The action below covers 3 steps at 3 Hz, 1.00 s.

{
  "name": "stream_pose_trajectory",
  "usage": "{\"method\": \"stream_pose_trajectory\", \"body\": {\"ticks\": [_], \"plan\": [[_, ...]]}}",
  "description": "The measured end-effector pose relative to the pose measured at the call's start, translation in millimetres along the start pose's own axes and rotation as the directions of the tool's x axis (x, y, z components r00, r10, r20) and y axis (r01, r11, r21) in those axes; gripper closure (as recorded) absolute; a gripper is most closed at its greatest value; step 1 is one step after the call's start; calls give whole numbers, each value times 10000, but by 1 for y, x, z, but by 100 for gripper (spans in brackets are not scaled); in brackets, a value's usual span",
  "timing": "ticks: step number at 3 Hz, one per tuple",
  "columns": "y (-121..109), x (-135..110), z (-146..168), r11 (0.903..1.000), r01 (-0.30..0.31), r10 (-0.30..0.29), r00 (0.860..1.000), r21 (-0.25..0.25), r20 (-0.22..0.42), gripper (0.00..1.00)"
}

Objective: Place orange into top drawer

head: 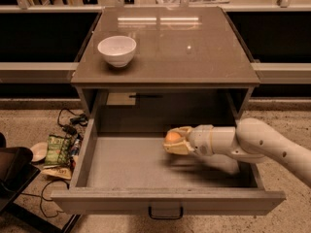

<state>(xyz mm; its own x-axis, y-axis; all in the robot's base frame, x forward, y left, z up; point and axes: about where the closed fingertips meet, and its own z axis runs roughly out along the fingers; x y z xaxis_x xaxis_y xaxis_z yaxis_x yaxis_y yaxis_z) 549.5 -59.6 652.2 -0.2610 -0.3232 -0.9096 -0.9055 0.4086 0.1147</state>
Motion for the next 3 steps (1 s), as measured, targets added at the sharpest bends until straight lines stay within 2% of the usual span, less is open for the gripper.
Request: {"method": "stream_pose_trajectory", "body": {"ticks": [1, 2, 3], "plan": [[8, 25, 13, 9997, -106, 99, 9995, -232, -313, 100], [9, 23, 14, 9996, -94, 86, 9995, -259, -293, 81], [10, 23, 16, 9995, -88, 79, 9995, -300, -292, 58]]}}
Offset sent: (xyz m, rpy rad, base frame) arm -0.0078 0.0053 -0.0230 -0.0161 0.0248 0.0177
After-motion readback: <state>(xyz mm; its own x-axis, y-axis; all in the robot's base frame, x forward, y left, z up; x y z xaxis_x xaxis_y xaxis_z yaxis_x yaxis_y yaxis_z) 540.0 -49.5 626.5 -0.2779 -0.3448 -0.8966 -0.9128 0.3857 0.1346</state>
